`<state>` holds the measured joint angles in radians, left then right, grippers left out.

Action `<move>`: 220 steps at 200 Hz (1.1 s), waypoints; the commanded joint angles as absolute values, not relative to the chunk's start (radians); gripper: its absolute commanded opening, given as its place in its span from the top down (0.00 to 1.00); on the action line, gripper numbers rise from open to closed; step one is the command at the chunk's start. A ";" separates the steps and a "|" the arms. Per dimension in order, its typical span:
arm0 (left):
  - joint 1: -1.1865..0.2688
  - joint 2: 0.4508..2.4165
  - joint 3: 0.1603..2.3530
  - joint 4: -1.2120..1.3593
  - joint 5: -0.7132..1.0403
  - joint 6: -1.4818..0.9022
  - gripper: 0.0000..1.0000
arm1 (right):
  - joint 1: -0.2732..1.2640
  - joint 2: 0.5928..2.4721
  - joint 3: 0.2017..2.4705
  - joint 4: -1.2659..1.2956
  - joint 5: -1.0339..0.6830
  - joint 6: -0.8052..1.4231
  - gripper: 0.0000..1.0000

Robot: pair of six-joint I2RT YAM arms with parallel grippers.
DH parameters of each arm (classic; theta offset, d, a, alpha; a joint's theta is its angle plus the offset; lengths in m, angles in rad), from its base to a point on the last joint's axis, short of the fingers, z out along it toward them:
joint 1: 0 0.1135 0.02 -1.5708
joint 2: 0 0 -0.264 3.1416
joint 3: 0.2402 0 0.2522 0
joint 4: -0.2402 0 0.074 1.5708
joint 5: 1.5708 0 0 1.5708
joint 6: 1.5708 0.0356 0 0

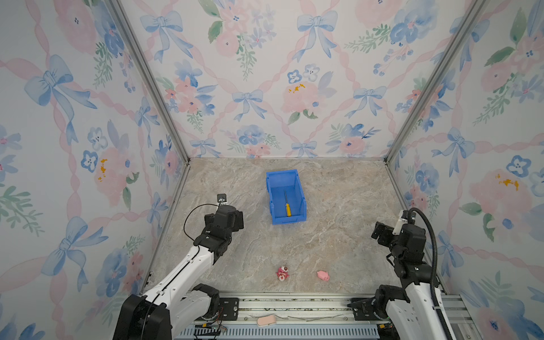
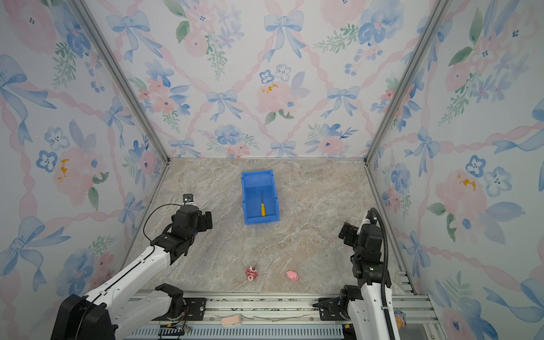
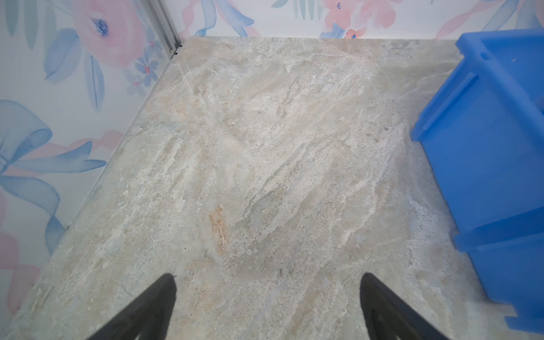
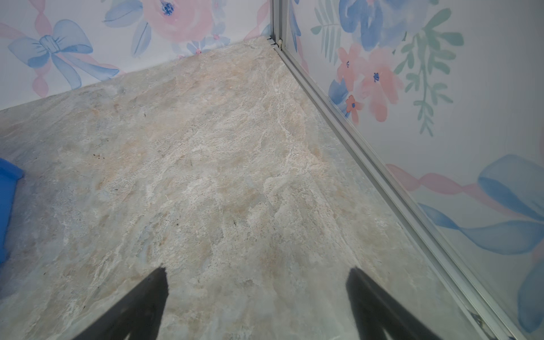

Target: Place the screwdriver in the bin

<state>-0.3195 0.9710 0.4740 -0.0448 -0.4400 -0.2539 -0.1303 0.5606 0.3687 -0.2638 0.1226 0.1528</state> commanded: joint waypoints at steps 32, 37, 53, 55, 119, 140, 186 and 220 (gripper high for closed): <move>-0.234 0.858 0.279 0.229 -0.328 -0.117 0.02 | -0.124 0.682 0.287 -0.070 0.002 0.071 0.03; -0.227 0.864 0.274 0.229 -0.333 -0.120 0.02 | -0.116 0.690 0.288 -0.068 0.006 0.065 0.03; -0.201 0.896 0.264 0.229 -0.336 -0.139 0.02 | -0.091 0.697 0.281 -0.059 0.019 0.052 0.03; -0.200 0.899 0.262 0.232 -0.335 -0.142 0.02 | -0.089 0.697 0.280 -0.057 0.019 0.051 0.03; -0.138 0.988 0.194 0.423 -0.307 -0.163 0.02 | -0.015 0.754 0.249 0.086 0.096 0.049 0.03; -0.118 1.025 0.182 0.532 -0.298 -0.167 0.02 | -0.013 0.793 0.243 0.161 0.112 0.041 0.03; -0.079 1.169 0.192 0.758 -0.269 -0.148 0.02 | -0.017 0.929 0.245 0.357 0.131 0.070 0.03; -0.054 1.260 0.217 0.861 -0.252 -0.141 0.02 | -0.054 1.106 0.276 0.556 0.098 0.095 0.03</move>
<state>-0.0696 1.2144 0.1928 0.7258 -0.2802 -0.1566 -0.0338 1.0126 0.2523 0.3637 0.1116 0.0685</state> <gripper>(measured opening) 0.979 0.968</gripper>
